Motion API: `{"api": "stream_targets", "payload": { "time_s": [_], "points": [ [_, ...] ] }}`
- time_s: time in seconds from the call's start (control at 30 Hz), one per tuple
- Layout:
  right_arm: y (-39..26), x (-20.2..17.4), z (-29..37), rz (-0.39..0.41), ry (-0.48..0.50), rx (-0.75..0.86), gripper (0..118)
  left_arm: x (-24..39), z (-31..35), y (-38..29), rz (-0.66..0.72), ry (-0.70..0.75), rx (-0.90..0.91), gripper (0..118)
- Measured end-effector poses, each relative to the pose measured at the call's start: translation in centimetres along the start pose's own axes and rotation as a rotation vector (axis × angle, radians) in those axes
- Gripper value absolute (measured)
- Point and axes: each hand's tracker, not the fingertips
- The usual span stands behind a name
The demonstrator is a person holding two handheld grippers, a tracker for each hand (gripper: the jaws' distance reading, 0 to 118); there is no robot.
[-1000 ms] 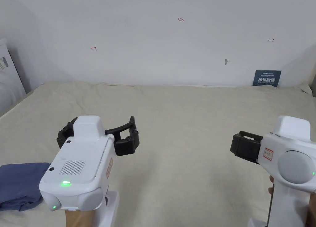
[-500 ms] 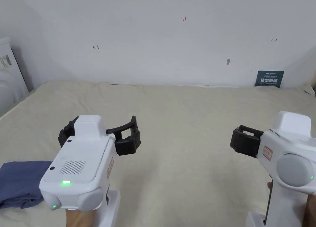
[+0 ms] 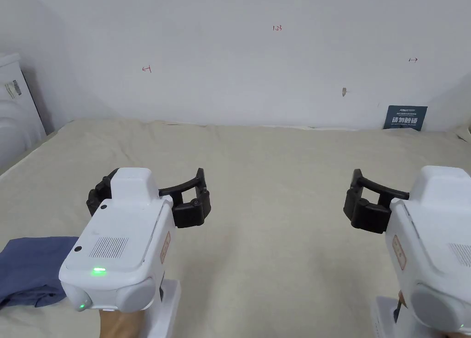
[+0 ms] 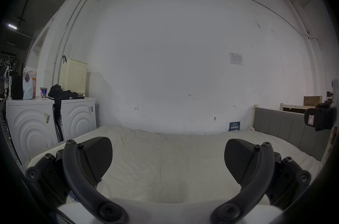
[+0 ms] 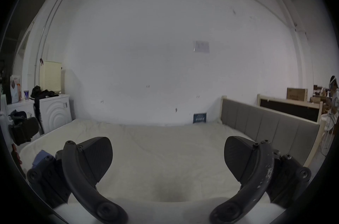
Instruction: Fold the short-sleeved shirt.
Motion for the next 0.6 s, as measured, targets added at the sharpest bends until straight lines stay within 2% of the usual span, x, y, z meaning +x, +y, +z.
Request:
{"api": "stream_targets", "payload": {
  "time_s": [0.1, 0.6],
  "points": [
    [-0.48, 0.09, 0.20, 0.010, 0.002, 0.054, 118, -0.02, 0.09, 0.00, -0.005, 0.003, 0.000, 118],
    [-0.13, 0.26, 0.22, 0.021, 0.009, 0.069, 118, 0.13, 0.36, 0.06, -0.006, 0.015, 0.012, 118]
  ]
}}
